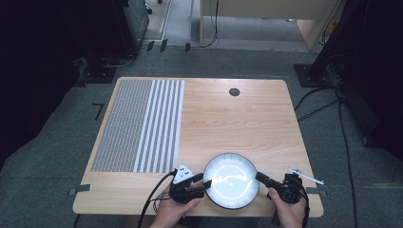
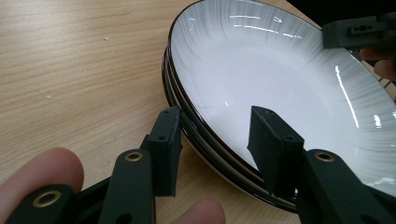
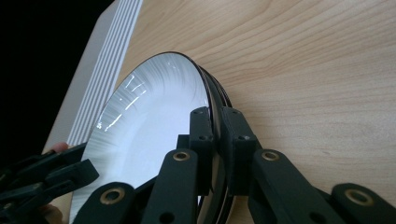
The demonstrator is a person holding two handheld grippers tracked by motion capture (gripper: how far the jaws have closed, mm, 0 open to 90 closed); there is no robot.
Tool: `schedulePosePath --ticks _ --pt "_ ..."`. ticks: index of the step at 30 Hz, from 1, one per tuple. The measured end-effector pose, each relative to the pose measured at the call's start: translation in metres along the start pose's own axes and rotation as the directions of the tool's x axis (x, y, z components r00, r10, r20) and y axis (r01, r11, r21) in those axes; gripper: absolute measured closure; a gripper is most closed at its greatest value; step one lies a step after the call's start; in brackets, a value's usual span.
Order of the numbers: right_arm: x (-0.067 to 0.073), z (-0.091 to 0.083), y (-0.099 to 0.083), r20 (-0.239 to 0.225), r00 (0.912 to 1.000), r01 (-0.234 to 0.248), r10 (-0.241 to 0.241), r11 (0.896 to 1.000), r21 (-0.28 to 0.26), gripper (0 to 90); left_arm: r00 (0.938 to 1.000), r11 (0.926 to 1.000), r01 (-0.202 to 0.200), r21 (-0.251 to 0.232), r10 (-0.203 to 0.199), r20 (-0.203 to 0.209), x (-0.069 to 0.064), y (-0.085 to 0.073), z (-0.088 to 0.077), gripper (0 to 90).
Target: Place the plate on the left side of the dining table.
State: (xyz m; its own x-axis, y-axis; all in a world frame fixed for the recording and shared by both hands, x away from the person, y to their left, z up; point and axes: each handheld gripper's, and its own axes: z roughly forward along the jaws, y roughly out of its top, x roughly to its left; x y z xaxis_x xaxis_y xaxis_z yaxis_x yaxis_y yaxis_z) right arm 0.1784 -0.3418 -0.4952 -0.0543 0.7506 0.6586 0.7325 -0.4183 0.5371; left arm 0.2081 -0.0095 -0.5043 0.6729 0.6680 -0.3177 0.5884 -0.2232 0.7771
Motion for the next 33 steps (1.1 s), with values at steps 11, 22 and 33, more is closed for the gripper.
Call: schedulePosePath --ticks 11,22,33 --pt "0.007 0.003 0.000 0.013 0.9999 0.010 -0.010 1.000 0.017 80.3 0.9997 0.9999 -0.005 -0.013 0.004 -0.024 -0.001 -0.001 0.001 58.5" --pt "0.012 0.004 0.002 0.033 0.9993 -0.019 0.017 0.998 0.057 78.2 0.9994 0.9997 0.000 -0.022 -0.001 -0.033 -0.002 -0.002 0.002 59.2" --pt "0.021 0.007 0.003 0.107 0.9943 -0.011 0.002 0.997 0.079 82.8 0.9992 0.9996 -0.003 -0.029 0.002 -0.039 -0.002 -0.002 0.002 59.5"
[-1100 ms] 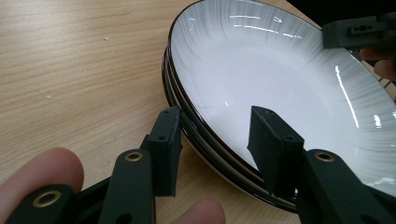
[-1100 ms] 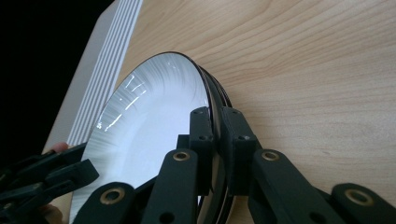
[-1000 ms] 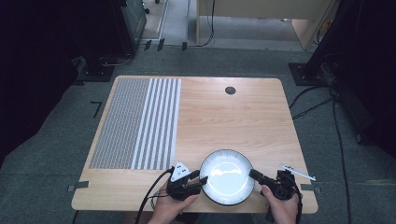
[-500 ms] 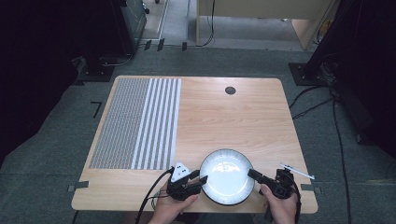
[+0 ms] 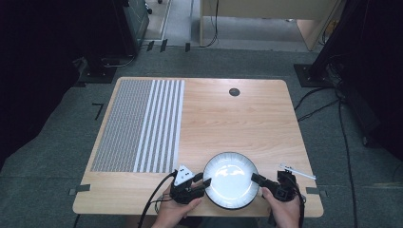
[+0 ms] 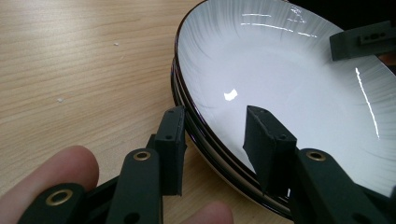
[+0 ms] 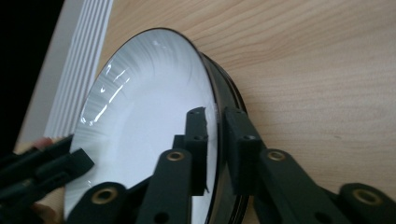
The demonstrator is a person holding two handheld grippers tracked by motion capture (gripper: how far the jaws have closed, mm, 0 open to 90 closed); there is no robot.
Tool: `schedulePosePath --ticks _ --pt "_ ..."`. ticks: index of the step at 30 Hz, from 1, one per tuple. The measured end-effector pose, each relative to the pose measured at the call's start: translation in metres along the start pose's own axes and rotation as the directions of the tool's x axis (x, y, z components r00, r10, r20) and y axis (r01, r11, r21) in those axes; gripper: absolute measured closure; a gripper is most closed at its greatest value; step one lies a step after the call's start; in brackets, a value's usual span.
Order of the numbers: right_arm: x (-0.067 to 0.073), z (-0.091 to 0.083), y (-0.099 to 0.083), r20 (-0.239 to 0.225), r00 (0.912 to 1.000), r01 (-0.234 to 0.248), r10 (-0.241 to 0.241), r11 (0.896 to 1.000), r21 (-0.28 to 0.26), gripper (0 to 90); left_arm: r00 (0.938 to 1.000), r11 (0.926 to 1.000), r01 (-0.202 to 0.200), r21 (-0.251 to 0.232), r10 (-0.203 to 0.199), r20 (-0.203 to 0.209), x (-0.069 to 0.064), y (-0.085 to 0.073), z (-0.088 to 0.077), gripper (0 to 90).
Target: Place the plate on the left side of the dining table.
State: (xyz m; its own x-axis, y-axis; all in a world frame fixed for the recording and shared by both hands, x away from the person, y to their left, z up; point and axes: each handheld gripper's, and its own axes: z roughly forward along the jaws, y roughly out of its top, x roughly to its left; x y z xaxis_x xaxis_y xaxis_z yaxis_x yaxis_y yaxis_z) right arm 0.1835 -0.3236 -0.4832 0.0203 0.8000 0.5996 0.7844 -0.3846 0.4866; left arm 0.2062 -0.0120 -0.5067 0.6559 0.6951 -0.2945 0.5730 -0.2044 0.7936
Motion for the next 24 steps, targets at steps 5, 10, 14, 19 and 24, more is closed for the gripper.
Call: schedulePosePath --ticks 5,10,14,19,24 --pt "-0.007 0.003 -0.001 -0.033 0.9975 -0.063 0.062 0.998 -0.021 84.9 1.0000 1.0000 0.000 0.001 0.000 0.003 0.001 0.000 0.000 59.3" --pt "-0.015 0.005 -0.003 -0.097 0.9856 -0.141 0.139 0.990 -0.014 84.2 0.9997 0.9998 0.016 -0.013 -0.016 0.020 0.002 0.002 -0.002 59.2" --pt "-0.019 0.007 -0.005 -0.131 0.9771 -0.170 0.168 0.985 -0.006 84.0 0.9988 0.9995 0.033 0.000 -0.032 0.037 0.004 0.004 -0.002 58.2" --pt "-0.019 0.008 -0.006 -0.165 0.9709 -0.179 0.174 0.984 -0.019 83.6 0.9992 0.9996 0.027 0.000 -0.027 0.028 0.004 0.005 -0.004 58.4" --pt "-0.013 0.009 -0.008 -0.198 0.9681 -0.161 0.153 0.987 -0.023 83.8 0.9990 0.9996 0.028 -0.005 -0.028 0.035 0.004 0.007 -0.006 58.2"
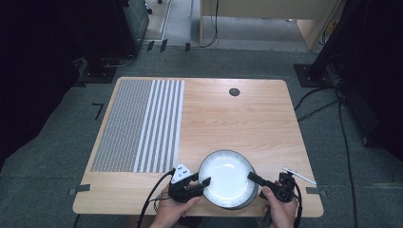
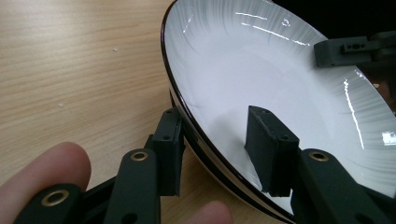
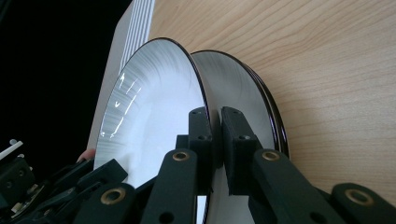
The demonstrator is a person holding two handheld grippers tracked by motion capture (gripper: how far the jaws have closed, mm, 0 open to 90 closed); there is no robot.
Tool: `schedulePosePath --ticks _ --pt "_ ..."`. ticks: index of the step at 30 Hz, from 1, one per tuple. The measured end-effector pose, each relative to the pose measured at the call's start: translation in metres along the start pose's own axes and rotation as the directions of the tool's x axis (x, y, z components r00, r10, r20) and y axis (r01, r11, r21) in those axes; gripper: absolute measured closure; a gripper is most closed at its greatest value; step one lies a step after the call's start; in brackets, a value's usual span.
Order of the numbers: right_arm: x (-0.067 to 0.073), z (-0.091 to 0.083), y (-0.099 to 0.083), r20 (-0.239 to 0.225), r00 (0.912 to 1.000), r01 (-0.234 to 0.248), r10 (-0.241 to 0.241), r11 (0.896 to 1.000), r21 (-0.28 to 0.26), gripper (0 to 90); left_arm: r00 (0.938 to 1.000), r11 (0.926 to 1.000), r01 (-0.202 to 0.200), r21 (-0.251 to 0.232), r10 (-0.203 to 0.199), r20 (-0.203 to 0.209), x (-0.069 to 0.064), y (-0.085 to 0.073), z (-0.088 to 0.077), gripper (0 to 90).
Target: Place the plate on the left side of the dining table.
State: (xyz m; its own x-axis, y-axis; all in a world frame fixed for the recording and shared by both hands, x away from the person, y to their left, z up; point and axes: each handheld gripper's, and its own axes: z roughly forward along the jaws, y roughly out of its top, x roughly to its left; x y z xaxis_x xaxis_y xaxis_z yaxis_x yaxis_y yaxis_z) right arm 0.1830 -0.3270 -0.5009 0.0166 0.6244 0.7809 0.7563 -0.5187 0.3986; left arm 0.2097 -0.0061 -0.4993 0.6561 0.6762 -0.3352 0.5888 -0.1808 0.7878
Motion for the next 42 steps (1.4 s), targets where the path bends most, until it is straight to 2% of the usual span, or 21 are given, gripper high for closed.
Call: schedulePosePath --ticks 7,11,17,24,31,37,42 --pt "-0.001 0.002 -0.002 -0.021 0.9991 -0.037 0.037 0.999 0.007 83.7 1.0000 1.0000 0.008 -0.002 -0.008 0.003 0.001 0.004 -0.005 58.8" --pt "0.005 0.001 -0.002 -0.032 0.9988 -0.037 0.037 0.999 0.007 83.8 0.9998 0.9998 0.017 -0.014 -0.017 -0.006 0.002 0.010 -0.013 60.3" --pt "0.017 0.006 0.000 -0.056 0.9976 -0.040 0.041 0.999 0.022 83.5 0.9990 0.9986 0.044 -0.028 -0.044 -0.010 0.010 0.017 -0.024 63.5" --pt "0.035 0.016 0.003 -0.056 0.9982 -0.019 0.020 1.000 0.023 83.5 0.9983 0.9982 0.051 -0.030 -0.052 -0.026 0.021 0.026 -0.038 64.5" --pt "0.056 0.031 0.006 -0.065 0.9979 0.008 -0.006 1.000 0.030 83.6 0.9962 0.9962 0.076 -0.043 -0.078 -0.039 0.036 0.033 -0.055 65.6" --pt "0.077 0.049 0.009 -0.082 0.9961 0.036 -0.033 0.999 0.036 83.6 0.9920 0.9910 0.109 -0.077 -0.113 -0.055 0.054 0.040 -0.071 67.7" --pt "0.093 0.066 0.009 -0.099 0.9942 0.046 -0.041 0.998 0.049 83.7 0.9862 0.9829 0.141 -0.118 -0.150 -0.069 0.071 0.043 -0.086 69.5"
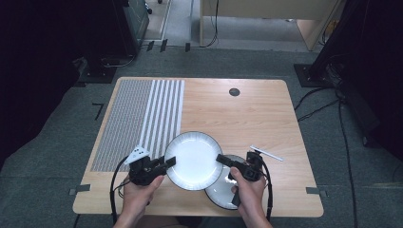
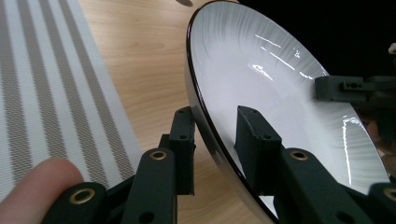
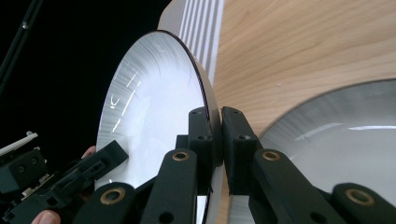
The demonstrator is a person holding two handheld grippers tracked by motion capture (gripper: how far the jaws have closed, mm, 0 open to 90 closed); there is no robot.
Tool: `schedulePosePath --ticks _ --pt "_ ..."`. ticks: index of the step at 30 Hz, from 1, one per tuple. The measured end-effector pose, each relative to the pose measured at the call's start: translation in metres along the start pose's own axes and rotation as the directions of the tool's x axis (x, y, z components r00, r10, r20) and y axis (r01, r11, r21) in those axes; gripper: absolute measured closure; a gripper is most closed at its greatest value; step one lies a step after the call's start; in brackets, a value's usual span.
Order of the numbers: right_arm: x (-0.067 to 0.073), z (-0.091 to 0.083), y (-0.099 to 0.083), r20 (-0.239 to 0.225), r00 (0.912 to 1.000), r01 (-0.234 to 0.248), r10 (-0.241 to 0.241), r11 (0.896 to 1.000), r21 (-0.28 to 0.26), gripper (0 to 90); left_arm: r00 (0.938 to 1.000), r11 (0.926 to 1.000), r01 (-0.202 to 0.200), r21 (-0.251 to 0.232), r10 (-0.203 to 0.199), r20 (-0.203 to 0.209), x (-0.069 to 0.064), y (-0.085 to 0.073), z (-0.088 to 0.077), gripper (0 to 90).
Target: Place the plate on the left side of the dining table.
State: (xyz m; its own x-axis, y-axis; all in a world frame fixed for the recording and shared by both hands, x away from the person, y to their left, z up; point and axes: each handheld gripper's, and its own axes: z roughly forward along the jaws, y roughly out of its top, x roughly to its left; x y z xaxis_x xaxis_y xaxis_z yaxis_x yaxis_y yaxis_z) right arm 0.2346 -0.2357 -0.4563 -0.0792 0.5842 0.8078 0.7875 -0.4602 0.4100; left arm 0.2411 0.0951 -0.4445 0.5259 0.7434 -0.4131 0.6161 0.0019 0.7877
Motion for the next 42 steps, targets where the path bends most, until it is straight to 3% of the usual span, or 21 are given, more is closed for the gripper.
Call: schedulePosePath --ticks 6,21,42 --pt "0.017 0.020 0.002 -0.015 0.9998 0.012 -0.012 1.000 0.016 83.7 0.9993 0.9987 0.034 -0.038 -0.035 -0.017 0.018 0.008 -0.013 71.5" --pt "0.048 0.061 0.009 -0.017 0.9992 0.037 -0.036 0.998 0.045 83.8 0.9945 0.9927 0.083 -0.088 -0.088 -0.057 0.047 0.018 -0.034 72.9" --pt "0.074 0.105 0.012 0.002 0.9979 0.065 -0.065 0.995 0.078 84.0 0.9829 0.9806 0.136 -0.141 -0.151 -0.105 0.081 0.022 -0.052 74.4"
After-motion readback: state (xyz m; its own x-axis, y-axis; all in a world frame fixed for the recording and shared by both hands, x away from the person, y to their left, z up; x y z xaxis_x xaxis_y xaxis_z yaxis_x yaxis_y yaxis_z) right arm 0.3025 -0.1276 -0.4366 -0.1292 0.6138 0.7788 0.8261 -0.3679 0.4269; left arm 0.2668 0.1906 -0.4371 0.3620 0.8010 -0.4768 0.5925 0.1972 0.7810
